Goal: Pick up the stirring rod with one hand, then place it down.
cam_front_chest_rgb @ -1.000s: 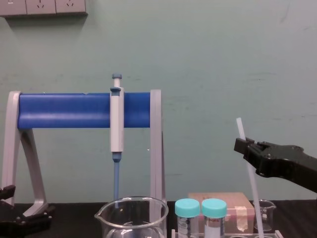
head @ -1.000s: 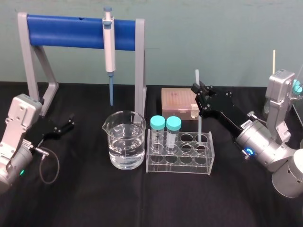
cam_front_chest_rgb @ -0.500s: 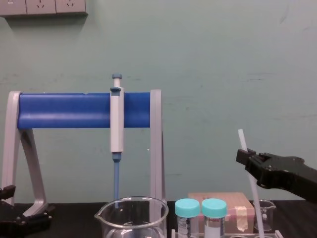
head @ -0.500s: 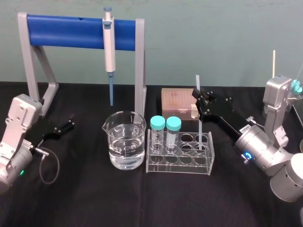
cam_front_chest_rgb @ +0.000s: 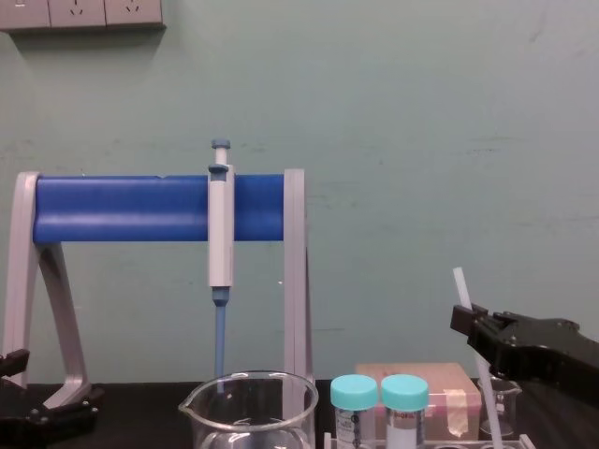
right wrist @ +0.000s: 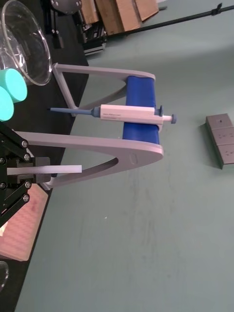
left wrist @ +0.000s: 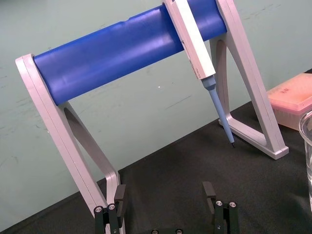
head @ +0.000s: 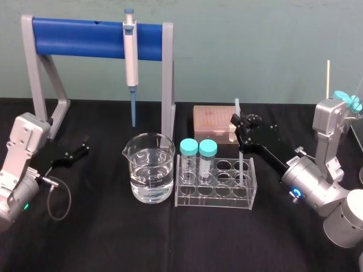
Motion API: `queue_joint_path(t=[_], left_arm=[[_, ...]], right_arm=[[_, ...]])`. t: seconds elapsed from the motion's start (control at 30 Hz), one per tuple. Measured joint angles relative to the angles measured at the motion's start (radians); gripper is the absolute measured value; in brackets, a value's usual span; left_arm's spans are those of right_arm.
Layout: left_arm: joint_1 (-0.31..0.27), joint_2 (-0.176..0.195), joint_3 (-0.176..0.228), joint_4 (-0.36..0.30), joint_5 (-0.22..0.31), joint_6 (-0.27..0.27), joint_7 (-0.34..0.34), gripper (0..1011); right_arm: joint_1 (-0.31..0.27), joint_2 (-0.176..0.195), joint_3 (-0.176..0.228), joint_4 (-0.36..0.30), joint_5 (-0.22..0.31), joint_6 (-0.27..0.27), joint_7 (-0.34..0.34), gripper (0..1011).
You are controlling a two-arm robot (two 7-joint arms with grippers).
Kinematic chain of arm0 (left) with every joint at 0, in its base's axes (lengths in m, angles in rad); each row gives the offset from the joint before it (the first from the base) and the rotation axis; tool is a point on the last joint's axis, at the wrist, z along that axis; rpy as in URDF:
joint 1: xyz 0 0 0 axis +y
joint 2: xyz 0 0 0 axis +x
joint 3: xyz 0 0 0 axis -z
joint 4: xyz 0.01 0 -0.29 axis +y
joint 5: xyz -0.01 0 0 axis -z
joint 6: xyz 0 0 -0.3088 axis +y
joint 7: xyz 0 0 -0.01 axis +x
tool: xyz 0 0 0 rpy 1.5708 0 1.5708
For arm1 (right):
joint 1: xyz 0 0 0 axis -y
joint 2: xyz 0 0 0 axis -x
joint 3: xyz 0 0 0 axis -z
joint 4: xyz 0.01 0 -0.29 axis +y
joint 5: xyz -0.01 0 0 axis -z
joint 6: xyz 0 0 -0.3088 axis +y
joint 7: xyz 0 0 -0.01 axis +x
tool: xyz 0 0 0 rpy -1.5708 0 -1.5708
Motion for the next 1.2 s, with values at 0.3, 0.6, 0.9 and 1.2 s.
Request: queue_joint_path(t=[0.3,0.6,0.9,1.2], left_arm=[[0.000,0.000,0.000,0.000,0.000,0.000,0.000,1001],[0.000,0.000,0.000,0.000,0.000,0.000,0.000,1001],[0.000,0.000,0.000,0.000,0.000,0.000,0.000,1000],[0.000,0.000,0.000,0.000,0.000,0.000,0.000,1001]], right_arm=[[-0.006,0.000,0.001,-0.002,-0.018,0.008,-0.018,71],[-0.006,0.000,0.001,-0.002,-0.018,0.008,-0.017,71],[-0.005,0.000,0.000,-0.002,-0.015,0.008,-0.015,222],[-0.005,0.000,0.000,-0.002,-0.014,0.008,-0.013,516]])
